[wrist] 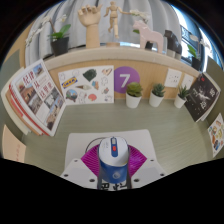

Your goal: Arrange mouse

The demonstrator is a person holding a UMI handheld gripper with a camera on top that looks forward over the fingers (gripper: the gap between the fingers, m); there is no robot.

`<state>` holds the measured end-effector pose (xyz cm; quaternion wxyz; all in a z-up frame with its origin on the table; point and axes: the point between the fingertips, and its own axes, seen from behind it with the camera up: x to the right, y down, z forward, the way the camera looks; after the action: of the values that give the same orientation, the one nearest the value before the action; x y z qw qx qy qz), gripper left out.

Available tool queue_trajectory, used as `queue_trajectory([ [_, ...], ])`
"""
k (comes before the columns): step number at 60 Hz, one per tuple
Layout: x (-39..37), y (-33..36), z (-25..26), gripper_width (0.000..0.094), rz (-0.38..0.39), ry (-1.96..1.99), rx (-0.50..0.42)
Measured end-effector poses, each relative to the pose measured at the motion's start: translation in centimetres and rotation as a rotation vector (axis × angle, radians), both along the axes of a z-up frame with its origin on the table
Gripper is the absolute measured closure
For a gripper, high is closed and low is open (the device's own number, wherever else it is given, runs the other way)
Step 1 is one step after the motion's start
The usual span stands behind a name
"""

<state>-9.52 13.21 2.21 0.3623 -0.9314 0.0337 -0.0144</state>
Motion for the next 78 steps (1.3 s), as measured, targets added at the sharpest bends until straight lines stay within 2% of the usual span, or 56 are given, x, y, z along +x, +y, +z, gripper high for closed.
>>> queue_trajectory([
  [3, -0.4, -0.9, -2.5, 0.06, 0.0, 0.0, -0.036],
  [5, -0.5, -1.4, -3.2, 0.0562, -0.007, -0.008, -0.049],
  [6, -0.5, -0.9, -2.9, 0.0573, -0.008, -0.019, -0.002],
  [10, -0.4, -1.1, -3.3, 0.0563, 0.017, -0.07, 0.008],
  [20, -0.4, -1.3, -3.5, 0.0425, 0.031, -0.035, -0.025],
  [21, -0.4, -1.4, -3.5, 0.0399, 0.025, -0.025, -0.036],
  [24, 0.2, -1.9, -3.2, 0.0205, -0.001, -0.012, -0.068],
  [28, 1.0, -1.9, -1.0, 0.0076, -0.013, -0.029, -0.046],
  [36, 1.5, -3.3, 5.9, 0.0068, 0.021, -0.065, 0.049],
  [44, 1.5, -6.4, 12.5, 0.007, 0.019, -0.032, 0.118],
  [57, 3.6, -12.6, 19.3, 0.0072, -0.003, -0.029, 0.224],
  [61, 4.5, -14.3, 20.5, 0.0072, 0.006, -0.031, 0.255],
  [78, 7.4, -23.1, 21.3, 0.0075, 0.034, 0.003, 0.284],
])
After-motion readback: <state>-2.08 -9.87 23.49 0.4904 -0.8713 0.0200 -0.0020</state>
